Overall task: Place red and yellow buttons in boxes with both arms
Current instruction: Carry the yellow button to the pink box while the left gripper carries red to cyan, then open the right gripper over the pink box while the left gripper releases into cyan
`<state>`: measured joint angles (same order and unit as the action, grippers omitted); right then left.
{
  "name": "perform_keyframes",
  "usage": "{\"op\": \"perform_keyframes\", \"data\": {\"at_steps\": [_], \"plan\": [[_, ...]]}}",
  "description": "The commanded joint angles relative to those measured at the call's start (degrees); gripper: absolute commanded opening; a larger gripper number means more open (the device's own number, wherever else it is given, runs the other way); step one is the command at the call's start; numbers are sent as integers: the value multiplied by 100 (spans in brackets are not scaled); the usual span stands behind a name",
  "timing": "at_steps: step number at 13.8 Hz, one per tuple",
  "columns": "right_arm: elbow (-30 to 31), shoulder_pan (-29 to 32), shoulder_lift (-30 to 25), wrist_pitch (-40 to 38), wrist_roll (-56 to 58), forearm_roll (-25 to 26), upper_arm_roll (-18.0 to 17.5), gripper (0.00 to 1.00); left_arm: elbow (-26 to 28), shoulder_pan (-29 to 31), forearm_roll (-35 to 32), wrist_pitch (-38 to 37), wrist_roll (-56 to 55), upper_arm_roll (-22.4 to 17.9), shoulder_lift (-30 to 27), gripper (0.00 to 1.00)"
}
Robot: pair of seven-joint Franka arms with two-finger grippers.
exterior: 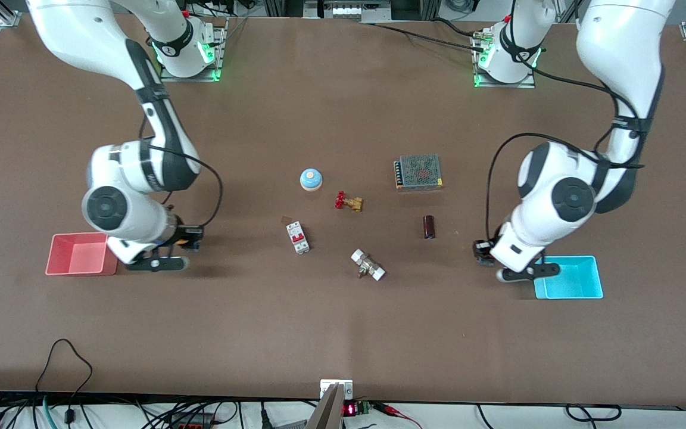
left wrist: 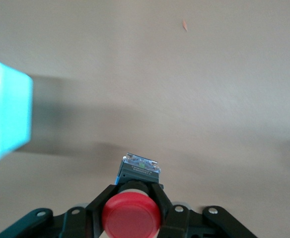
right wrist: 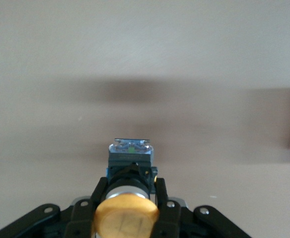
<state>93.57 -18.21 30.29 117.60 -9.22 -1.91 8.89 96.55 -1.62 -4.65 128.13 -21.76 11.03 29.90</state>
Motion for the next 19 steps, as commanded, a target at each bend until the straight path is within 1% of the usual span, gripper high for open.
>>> {"op": "perform_keyframes", "data": {"at_steps": [1, 4, 7, 10, 13, 15, 17, 19], "plan": [[-93, 378, -172, -238, 926, -46, 384, 19, -364, 406, -107, -428, 740, 14, -11, 13], [-93, 1080, -128, -255, 1816, -55, 421, 19, -471, 881, -107, -464, 1523, 13, 7, 13], [-102, 1565, 29, -220, 2380, -99, 421, 19, -541, 1250, -107, -438, 2235, 13, 182, 13], [-120, 1750, 161, -176, 2512, -90, 421, 19, -550, 1550, -107, -289, 2694, 5, 445, 13], [-128, 1847, 346, -141, 2575, -90, 421, 19, -541, 1568, -107, 80, 2703, -13, 753, 14], [-233, 1838, 468, 51, 2601, -73, 421, 19, -532, 1577, -107, 239, 2712, -30, 903, 15], [-444, 1838, 636, 52, 2610, -55, 421, 19, -524, 1577, -150, 370, 2712, -92, 1017, 21], [-445, 1847, 724, 61, 2610, -46, 421, 19, -523, 1577, -195, 432, 2712, -127, 1061, 29]]}}
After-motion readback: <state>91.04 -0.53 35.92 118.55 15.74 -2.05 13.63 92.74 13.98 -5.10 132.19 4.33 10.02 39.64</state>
